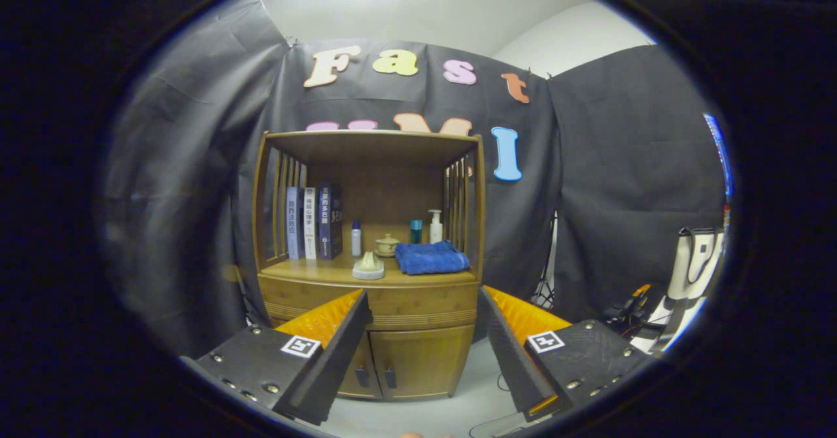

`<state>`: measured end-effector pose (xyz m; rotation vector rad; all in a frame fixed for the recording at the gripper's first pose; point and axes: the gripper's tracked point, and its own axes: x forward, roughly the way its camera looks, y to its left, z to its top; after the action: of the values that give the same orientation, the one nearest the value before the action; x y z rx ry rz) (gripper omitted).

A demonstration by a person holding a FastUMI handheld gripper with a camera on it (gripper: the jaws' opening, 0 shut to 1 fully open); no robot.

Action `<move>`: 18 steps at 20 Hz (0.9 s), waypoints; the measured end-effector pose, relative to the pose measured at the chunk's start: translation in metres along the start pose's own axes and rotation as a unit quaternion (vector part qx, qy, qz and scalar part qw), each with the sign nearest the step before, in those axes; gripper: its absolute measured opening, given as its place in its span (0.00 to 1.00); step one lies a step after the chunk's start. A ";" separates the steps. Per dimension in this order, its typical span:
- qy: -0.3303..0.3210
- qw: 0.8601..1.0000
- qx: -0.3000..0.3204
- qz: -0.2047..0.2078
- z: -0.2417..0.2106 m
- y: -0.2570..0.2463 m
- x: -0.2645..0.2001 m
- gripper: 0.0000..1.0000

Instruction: Pull open the drawer, take out the items inside it, and place them on the countertop above the cabinet.

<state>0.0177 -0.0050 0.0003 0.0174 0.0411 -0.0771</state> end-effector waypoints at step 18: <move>-0.010 0.999 0.010 -0.034 0.004 -0.025 -0.016 0.99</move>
<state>0.0003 -0.0284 0.0048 0.0356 0.0214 -0.1452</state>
